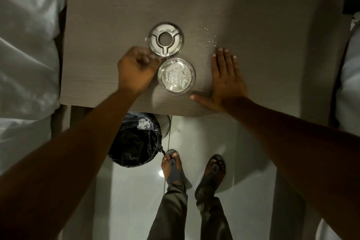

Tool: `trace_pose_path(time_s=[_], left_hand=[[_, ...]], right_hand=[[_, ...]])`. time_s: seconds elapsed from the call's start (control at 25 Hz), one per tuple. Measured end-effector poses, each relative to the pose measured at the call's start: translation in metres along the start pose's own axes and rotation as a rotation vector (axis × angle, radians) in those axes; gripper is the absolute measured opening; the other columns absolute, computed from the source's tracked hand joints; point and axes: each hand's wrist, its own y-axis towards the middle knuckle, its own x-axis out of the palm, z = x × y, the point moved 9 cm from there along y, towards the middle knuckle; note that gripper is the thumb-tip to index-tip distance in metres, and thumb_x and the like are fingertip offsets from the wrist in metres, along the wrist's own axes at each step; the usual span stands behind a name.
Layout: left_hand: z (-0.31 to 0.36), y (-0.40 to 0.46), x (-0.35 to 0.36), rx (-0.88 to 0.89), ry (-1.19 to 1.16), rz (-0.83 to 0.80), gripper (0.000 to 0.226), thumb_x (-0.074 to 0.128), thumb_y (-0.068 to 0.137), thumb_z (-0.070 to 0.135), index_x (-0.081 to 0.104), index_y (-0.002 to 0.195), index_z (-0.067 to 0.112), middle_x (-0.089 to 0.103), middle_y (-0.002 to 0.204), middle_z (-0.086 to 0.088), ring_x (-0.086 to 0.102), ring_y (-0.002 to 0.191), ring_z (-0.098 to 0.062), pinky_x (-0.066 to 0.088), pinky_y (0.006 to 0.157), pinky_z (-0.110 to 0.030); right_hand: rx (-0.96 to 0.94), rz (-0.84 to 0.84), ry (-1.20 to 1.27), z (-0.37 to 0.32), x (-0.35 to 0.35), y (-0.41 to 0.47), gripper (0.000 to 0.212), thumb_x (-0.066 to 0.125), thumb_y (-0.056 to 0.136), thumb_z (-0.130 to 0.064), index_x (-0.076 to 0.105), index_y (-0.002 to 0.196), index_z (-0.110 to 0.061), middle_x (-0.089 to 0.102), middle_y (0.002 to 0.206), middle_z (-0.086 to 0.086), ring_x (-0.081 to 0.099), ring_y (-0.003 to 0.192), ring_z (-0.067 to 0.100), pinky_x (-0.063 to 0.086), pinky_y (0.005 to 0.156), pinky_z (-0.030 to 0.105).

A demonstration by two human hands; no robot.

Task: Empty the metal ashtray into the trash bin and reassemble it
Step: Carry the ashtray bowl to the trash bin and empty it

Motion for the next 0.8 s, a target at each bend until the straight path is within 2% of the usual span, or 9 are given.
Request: trace_pose_path(time_s=[0.08,0.16,0.24,0.32,0.44,0.56,0.68,0.8], left_hand=[[-0.009,-0.014,0.006,-0.019,-0.010,-0.034,0.020,0.076,0.077,0.030,0.075,0.093,0.018,0.072,0.078,0.005,0.065,0.066,0.000,0.060,0.072,-0.030],[-0.005,-0.015,0.009,0.010,-0.018,-0.054,0.012,0.075,0.077,0.030,0.075,0.088,0.024,0.070,0.072,0.012,0.064,0.060,0.001,0.056,0.064,-0.022],[0.011,-0.011,0.003,0.097,-0.015,-0.099,0.015,0.076,0.077,0.022,0.074,0.092,0.022,0.070,0.077,0.010,0.065,0.065,-0.001,0.055,0.066,-0.020],[0.026,-0.018,0.001,0.291,0.049,-0.200,0.022,0.073,0.075,0.016,0.073,0.097,0.015,0.069,0.091,0.003,0.067,0.076,-0.006,0.055,0.069,-0.019],[0.031,-0.036,-0.001,0.518,0.215,-0.294,0.028,0.071,0.076,0.011,0.077,0.103,0.005,0.071,0.110,-0.007,0.069,0.093,-0.019,0.059,0.083,-0.027],[0.025,-0.036,0.000,0.543,0.309,-0.322,0.030,0.079,0.078,0.008,0.078,0.108,0.005,0.070,0.122,-0.013,0.067,0.107,-0.028,0.055,0.096,-0.042],[0.029,-0.032,0.000,0.622,0.388,-0.367,0.030,0.083,0.077,0.012,0.078,0.106,0.006,0.071,0.123,-0.014,0.066,0.110,-0.033,0.052,0.098,-0.048],[0.029,-0.030,0.002,0.654,0.436,-0.400,0.030,0.084,0.078,0.022,0.079,0.105,0.008,0.071,0.123,-0.012,0.064,0.114,-0.033,0.051,0.098,-0.046]], right_hand=[[-0.002,0.010,0.005,0.001,-0.001,0.000,0.137,0.031,0.073,-0.097,0.008,0.160,0.006,0.005,0.169,0.030,0.001,0.158,0.042,0.003,0.128,0.057],[0.001,0.027,0.019,0.002,-0.003,0.003,0.136,0.034,0.074,-0.096,0.010,0.159,0.007,0.006,0.169,0.031,0.002,0.158,0.043,0.004,0.128,0.058],[0.001,0.046,0.044,-0.002,-0.007,0.005,0.135,0.036,0.074,-0.095,0.010,0.159,0.007,0.007,0.169,0.031,0.002,0.158,0.043,0.005,0.128,0.058],[0.006,0.053,0.048,-0.001,-0.008,0.005,0.135,0.038,0.074,-0.094,0.010,0.159,0.007,0.007,0.169,0.031,0.003,0.158,0.043,0.005,0.128,0.058],[-0.008,0.047,0.041,-0.001,-0.007,0.004,0.134,0.040,0.074,-0.093,0.011,0.159,0.007,0.007,0.169,0.032,0.003,0.158,0.044,0.005,0.128,0.058],[-0.018,0.054,0.043,-0.003,-0.006,0.005,0.134,0.039,0.075,-0.093,0.011,0.159,0.007,0.008,0.169,0.032,0.004,0.158,0.044,0.005,0.128,0.058],[-0.027,0.083,0.050,-0.007,-0.007,0.009,0.135,0.038,0.075,-0.095,0.011,0.159,0.007,0.009,0.168,0.032,0.005,0.157,0.044,0.005,0.128,0.058],[-0.036,0.119,0.052,-0.009,-0.009,0.010,0.133,0.040,0.076,-0.094,0.013,0.158,0.008,0.012,0.167,0.033,0.008,0.157,0.045,0.007,0.128,0.059]])
